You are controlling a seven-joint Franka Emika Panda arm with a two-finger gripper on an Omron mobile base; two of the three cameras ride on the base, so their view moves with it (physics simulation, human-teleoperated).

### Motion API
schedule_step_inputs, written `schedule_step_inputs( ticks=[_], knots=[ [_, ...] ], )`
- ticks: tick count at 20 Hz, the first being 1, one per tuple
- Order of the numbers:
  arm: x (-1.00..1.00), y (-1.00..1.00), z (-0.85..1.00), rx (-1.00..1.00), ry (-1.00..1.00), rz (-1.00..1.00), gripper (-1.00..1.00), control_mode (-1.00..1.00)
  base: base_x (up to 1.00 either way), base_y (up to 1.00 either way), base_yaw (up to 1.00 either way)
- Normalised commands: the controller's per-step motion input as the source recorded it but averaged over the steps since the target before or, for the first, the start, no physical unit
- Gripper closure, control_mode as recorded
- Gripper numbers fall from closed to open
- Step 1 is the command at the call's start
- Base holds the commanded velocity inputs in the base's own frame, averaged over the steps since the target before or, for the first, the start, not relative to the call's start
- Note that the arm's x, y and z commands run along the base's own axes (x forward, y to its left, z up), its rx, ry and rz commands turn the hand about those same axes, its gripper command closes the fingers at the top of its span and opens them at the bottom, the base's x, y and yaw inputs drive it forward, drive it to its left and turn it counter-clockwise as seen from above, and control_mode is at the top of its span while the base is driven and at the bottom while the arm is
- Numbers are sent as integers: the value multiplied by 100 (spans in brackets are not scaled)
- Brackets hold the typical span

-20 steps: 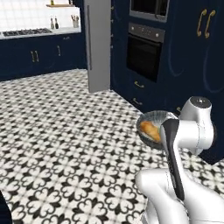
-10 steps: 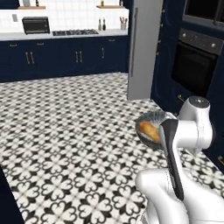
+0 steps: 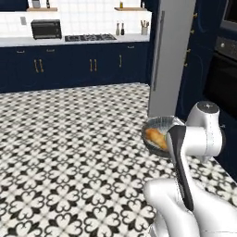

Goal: Pick the chicken drumstick and corn from their plates and place them in the bowl. Then put the bowl in the fridge.

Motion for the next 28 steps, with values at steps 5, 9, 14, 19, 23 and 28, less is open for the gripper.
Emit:
schedule_step_inputs(
  ticks=[5, 9, 14, 19, 23, 28],
  knots=[
    [0, 0, 0, 0, 0, 0, 100, 100, 100, -10, 2],
    [0, 0, 0, 0, 0, 0, 100, 100, 100, -18, 6],
    [0, 0, 0, 0, 0, 0, 100, 100, 100, -14, 5],
    [0, 0, 0, 0, 0, 0, 100, 100, 100, -2, 1],
    [0, 0, 0, 0, 0, 0, 100, 100, 100, 0, 0],
    [0, 0, 0, 0, 0, 0, 100, 100, 100, 4, -6]
  ],
)
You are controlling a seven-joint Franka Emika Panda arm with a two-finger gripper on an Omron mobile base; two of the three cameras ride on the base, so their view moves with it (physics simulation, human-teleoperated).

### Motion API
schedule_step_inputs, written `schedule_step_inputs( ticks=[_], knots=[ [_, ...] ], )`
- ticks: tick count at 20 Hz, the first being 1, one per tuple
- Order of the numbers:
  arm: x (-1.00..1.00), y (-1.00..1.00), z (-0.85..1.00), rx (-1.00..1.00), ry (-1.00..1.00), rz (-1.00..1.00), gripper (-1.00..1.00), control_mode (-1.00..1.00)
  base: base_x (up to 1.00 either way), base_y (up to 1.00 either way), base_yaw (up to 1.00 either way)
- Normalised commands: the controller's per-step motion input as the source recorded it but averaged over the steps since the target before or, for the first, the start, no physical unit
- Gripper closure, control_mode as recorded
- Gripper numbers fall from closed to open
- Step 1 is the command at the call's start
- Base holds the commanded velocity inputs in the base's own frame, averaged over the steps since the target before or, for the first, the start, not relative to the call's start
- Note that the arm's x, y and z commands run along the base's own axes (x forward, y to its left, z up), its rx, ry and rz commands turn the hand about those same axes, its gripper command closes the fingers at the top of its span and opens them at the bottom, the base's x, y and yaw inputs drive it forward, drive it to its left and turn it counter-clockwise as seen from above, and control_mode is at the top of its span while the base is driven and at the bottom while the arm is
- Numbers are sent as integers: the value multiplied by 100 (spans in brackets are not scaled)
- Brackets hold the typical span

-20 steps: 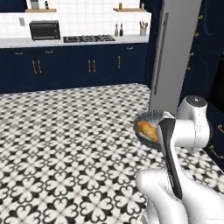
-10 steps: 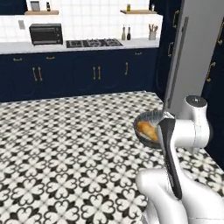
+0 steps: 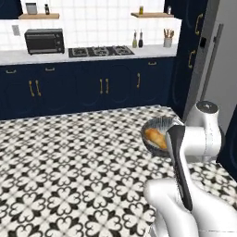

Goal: Pick the chicken drumstick and corn from their plates and place them in the bowl. Then put the bowl in the fridge.

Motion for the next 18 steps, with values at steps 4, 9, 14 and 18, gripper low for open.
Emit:
schedule_step_inputs(
  ticks=[4, 9, 14, 18],
  knots=[
    [0, 0, 0, 0, 0, 0, 100, 100, 100, 21, -17],
    [0, 0, 0, 0, 0, 0, 100, 100, 100, 47, -26],
    [0, 0, 0, 0, 0, 0, 100, 100, 100, 53, -31],
    [0, 0, 0, 0, 0, 0, 100, 100, 100, 61, -40]
  ],
)
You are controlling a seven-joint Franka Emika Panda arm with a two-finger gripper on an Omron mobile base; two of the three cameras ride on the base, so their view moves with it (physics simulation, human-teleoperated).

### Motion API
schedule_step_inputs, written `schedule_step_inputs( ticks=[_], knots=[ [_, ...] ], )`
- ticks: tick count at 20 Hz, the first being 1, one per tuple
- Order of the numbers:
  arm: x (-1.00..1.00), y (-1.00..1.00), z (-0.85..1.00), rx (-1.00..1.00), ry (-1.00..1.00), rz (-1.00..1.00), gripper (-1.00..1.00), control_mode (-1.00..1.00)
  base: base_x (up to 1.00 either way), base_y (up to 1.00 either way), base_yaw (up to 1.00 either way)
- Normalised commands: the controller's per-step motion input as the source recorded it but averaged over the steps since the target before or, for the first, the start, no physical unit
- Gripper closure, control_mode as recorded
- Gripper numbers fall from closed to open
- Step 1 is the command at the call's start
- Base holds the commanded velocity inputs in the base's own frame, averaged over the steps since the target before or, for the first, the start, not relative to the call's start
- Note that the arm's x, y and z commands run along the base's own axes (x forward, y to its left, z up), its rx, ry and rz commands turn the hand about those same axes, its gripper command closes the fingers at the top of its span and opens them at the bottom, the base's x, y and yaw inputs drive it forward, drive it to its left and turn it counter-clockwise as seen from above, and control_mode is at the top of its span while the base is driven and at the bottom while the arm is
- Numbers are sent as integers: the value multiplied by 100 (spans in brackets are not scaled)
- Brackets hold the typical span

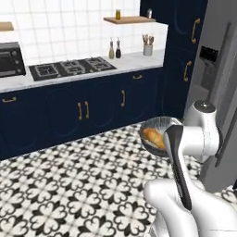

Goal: Pick the chicken drumstick and corn from their plates and place them in the bowl. Then put the bowl in the fridge.

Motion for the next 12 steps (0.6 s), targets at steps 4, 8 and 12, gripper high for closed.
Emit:
schedule_step_inputs(
  ticks=[4, 8, 12],
  knots=[
    [0, 0, 0, 0, 0, 0, 100, 100, 100, 81, -49],
    [0, 0, 0, 0, 0, 0, 100, 100, 100, 87, -55],
    [0, 0, 0, 0, 0, 0, 100, 100, 100, 90, -57]
  ],
)
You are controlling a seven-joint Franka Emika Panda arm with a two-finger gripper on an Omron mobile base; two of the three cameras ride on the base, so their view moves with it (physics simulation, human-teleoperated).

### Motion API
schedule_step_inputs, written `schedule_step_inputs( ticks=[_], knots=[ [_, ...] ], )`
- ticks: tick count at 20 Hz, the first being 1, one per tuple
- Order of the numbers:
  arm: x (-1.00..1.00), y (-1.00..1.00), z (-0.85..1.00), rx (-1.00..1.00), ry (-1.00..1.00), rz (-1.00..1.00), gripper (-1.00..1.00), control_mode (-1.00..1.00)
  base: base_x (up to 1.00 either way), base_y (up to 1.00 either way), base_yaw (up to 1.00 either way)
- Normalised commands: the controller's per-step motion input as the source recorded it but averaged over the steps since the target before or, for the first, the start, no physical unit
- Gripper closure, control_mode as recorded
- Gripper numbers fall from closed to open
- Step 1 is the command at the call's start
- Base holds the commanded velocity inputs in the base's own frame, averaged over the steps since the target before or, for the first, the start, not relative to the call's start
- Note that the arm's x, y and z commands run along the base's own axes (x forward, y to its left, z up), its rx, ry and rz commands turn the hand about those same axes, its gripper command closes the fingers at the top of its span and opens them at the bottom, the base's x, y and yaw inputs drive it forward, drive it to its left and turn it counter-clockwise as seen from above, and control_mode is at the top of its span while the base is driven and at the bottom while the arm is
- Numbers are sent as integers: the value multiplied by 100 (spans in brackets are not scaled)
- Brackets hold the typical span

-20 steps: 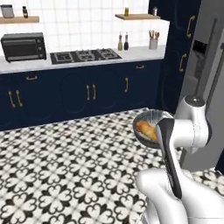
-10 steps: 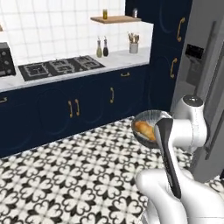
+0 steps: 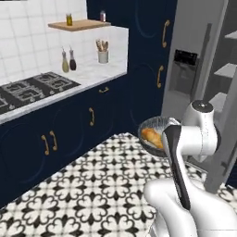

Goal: Pick the chicken drumstick and corn from their plates and place them in the bowl. Then put the bowl in the fridge.

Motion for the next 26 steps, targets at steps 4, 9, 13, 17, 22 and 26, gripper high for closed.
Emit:
schedule_step_inputs(
  ticks=[4, 9, 13, 17, 22, 26],
  knots=[
    [0, 0, 0, 0, 0, 0, 100, 100, 100, 91, -56],
    [0, 0, 0, 0, 0, 0, 100, 100, 100, 84, -61],
    [0, 0, 0, 0, 0, 0, 100, 100, 100, 70, -67],
    [0, 0, 0, 0, 0, 0, 100, 100, 97, 36, -66],
    [0, 0, 0, 0, 0, 0, 100, 100, 88, 14, -60],
    [0, 0, 0, 0, 0, 0, 100, 100, 40, 1, -36]
  ],
)
